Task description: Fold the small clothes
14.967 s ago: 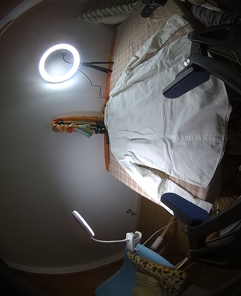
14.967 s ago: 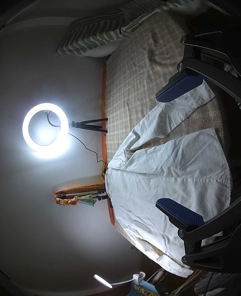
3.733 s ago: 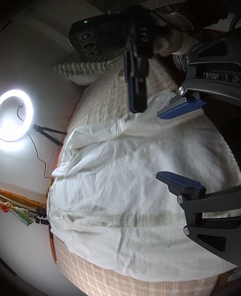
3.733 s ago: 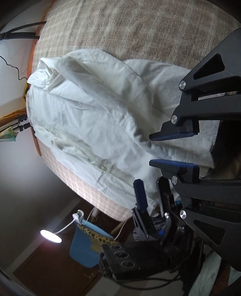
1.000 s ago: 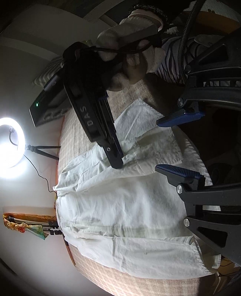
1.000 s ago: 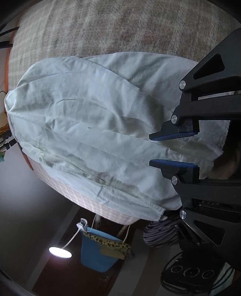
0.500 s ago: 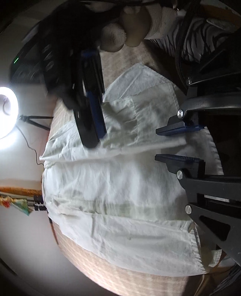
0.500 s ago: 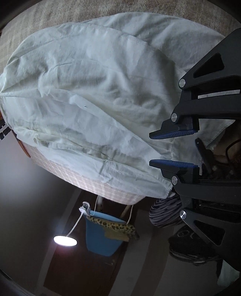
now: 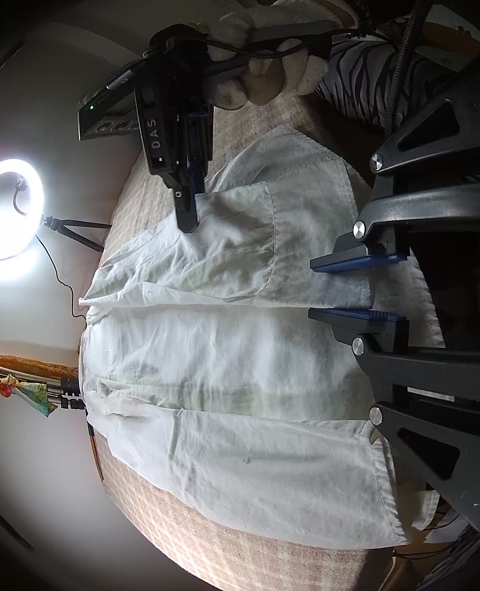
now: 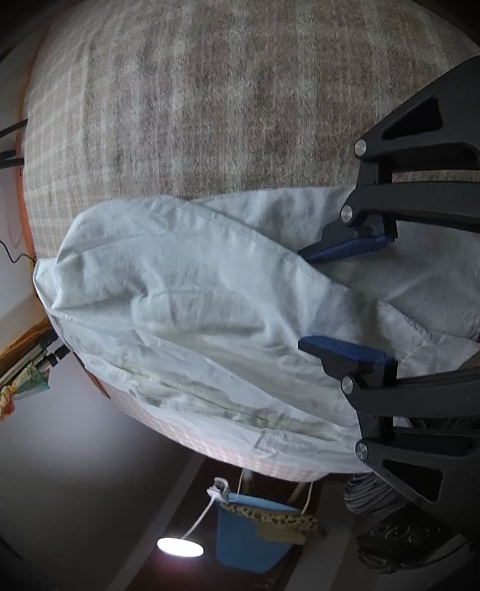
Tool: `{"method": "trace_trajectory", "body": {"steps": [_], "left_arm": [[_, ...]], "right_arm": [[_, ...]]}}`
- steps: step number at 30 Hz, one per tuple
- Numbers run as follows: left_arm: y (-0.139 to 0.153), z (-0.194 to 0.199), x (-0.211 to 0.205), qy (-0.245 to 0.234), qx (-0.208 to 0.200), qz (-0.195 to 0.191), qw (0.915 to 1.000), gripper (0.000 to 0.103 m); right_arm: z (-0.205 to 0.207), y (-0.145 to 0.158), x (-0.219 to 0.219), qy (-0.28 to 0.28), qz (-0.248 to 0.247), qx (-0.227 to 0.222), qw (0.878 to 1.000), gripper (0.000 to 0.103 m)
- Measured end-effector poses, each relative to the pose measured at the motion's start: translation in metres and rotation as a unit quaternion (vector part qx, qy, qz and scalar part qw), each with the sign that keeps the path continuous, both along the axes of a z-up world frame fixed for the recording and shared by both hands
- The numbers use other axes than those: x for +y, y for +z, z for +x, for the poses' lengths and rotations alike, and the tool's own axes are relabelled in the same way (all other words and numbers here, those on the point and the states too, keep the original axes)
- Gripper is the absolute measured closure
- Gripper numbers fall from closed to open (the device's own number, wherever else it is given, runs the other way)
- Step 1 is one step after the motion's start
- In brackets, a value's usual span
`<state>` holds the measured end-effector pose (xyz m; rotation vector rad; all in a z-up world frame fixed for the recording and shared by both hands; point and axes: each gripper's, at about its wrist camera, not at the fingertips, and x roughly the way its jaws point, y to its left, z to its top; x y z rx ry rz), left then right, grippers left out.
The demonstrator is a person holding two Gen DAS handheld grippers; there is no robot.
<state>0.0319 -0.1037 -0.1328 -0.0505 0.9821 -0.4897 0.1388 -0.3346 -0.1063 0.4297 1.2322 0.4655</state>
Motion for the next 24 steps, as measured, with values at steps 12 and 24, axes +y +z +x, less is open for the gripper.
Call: {"method": "trace_trajectory", "body": {"steps": [12,24], "left_arm": [[-0.004,0.0,0.005,0.023,0.028,-0.008,0.9993,0.094],[0.036,-0.02,-0.029,-0.045,-0.08,0.022,0.9955,0.069]], "right_arm": [[-0.003,0.042,0.008,0.051,-0.065,-0.028,0.996,0.102],[-0.016,0.036,-0.044,0.018,-0.027,-0.029,0.999,0.094]]}}
